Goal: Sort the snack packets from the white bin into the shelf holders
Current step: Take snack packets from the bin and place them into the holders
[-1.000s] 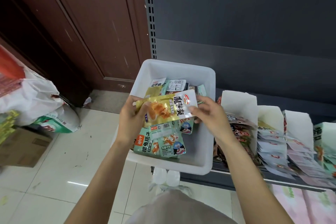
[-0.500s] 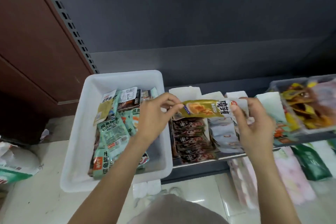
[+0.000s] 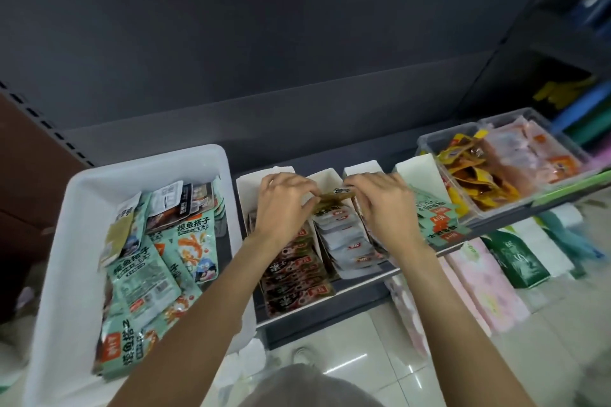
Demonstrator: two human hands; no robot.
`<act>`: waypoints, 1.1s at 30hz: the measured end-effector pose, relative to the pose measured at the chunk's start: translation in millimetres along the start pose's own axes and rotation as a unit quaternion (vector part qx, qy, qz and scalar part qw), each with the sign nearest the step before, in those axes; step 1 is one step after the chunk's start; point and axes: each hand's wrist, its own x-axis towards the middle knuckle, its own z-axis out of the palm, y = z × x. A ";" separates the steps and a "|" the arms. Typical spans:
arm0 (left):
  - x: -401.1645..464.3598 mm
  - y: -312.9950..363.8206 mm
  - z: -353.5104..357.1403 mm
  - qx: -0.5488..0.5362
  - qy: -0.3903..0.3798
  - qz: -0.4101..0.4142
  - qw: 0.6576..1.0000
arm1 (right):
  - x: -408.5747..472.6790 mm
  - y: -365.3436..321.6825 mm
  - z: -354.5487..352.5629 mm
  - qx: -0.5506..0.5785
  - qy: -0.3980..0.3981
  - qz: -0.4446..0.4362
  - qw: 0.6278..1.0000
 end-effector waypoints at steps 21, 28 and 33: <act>-122.1 -112.8 -93.4 0.086 0.220 -0.206 0.950 | 37.6 -129.4 40.8 0.237 -0.233 -0.052 0.942; -157.2 -181.7 -116.3 0.093 -0.023 -0.408 0.908 | 29.1 -215.2 122.4 0.194 -0.464 -0.146 0.852; -153.0 -188.5 -117.0 0.176 0.005 -0.362 0.916 | 14.6 -236.3 138.7 0.117 -0.504 -0.174 0.838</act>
